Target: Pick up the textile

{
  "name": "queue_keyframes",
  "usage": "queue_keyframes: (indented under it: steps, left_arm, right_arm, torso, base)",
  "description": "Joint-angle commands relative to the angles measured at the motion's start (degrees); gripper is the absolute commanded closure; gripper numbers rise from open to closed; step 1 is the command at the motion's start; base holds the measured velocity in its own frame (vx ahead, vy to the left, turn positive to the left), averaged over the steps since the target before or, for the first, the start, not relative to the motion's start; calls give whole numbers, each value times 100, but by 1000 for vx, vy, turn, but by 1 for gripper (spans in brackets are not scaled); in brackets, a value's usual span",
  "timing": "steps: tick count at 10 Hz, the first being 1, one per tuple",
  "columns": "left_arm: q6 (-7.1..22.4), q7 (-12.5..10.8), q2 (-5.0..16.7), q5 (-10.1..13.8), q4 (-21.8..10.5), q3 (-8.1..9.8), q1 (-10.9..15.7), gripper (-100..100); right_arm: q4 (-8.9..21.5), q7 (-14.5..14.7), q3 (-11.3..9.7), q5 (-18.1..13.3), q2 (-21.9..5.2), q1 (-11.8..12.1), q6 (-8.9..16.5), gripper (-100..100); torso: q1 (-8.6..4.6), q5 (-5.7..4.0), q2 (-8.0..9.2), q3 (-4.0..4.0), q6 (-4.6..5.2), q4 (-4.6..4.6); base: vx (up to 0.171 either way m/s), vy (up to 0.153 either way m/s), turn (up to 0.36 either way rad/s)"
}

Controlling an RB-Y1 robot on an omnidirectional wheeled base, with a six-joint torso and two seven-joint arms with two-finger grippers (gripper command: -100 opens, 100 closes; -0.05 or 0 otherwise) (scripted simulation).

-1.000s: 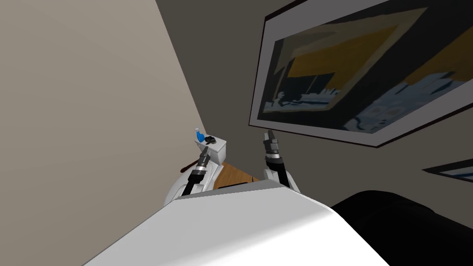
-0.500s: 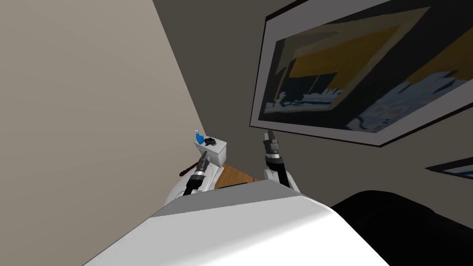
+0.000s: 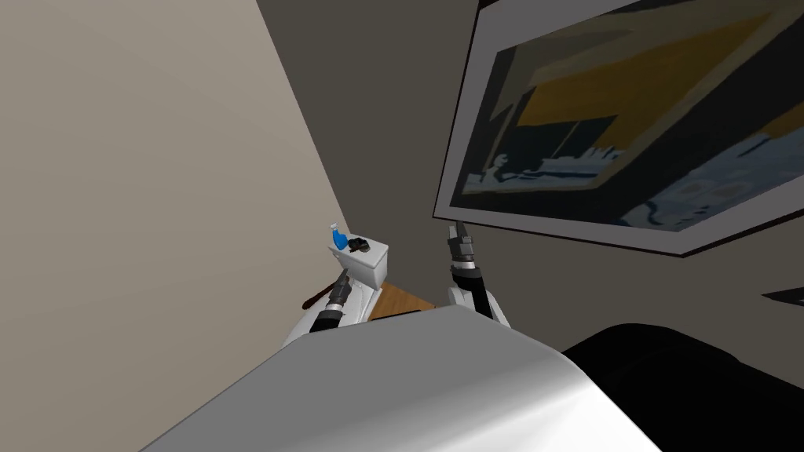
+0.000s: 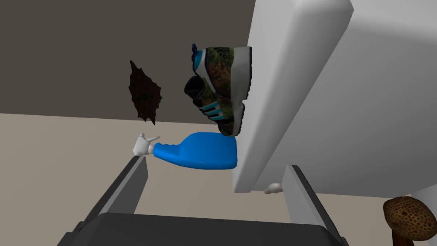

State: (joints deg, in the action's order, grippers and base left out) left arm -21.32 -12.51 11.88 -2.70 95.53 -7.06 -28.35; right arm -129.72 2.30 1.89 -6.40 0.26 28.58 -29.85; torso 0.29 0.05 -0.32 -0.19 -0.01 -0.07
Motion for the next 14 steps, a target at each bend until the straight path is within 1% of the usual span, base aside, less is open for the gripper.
queue_keyframes:
  steps: [1, 3, 5, 7, 8, 10, 11, 12, 14]
  left_arm:
    - [32, -8, 5, 48, -202, 19, -6, -100]
    - [101, 24, -34, 73, -425, 54, 99, -100]
    - [204, 87, -134, 78, -683, 128, 344, -100]
    - [266, 125, -202, 78, -823, 182, 508, -100]
    - [331, 165, -282, 77, -962, 243, 687, -100]
    - [397, 205, -371, 74, -1093, 307, 872, -100]
    - [458, 241, -464, 71, -1211, 369, 1050, -100]
    - [486, 258, -509, 68, -1263, 398, 1133, -100]
    - [567, 308, -665, 59, -1407, 482, 1379, -100]
  right_arm:
    - [0, 0, 0, 0, 0, 0, 0, 0]
    - [0, 0, 0, 0, 0, 0, 0, 0]
    - [0, 0, -1, 0, 1, 0, 0, 0]
    - [0, 0, -1, 0, 1, 0, 0, 0]
    - [0, 0, -1, 0, 1, 0, 0, 0]
    - [0, 0, -1, 0, 1, 0, 0, 0]
    - [0, 0, -1, 0, 2, 0, 0, 0]
    - [0, 0, -1, 0, 2, 0, 0, 0]
    - [0, 0, -1, 0, 2, 0, 0, 0]
  torso:
    - [0, 0, 0, 0, 0, 0]
    - [-8, -2, 7, 4, 0, 2]
    - [-27, -6, 9, 5, 0, 2]
    - [-45, -10, 12, 7, 1, 3]
    - [-48, -10, 15, 9, 1, 4]
    - [-54, -12, 13, 8, 0, 3]
    - [-56, -12, 13, 7, 1, 3]
    - [-58, -13, 14, 8, 0, 3]
    - [-60, -13, 17, 10, 0, 4]
  base:
    - [63, 56, -33]
    - [58, 38, -10]
    - [52, -15, 51]
    - [36, -46, 51]
    - [34, -57, 84]
    - [41, -66, 87]
    - [35, -76, 108]
    - [28, -71, 99]
    - [27, -83, 95]
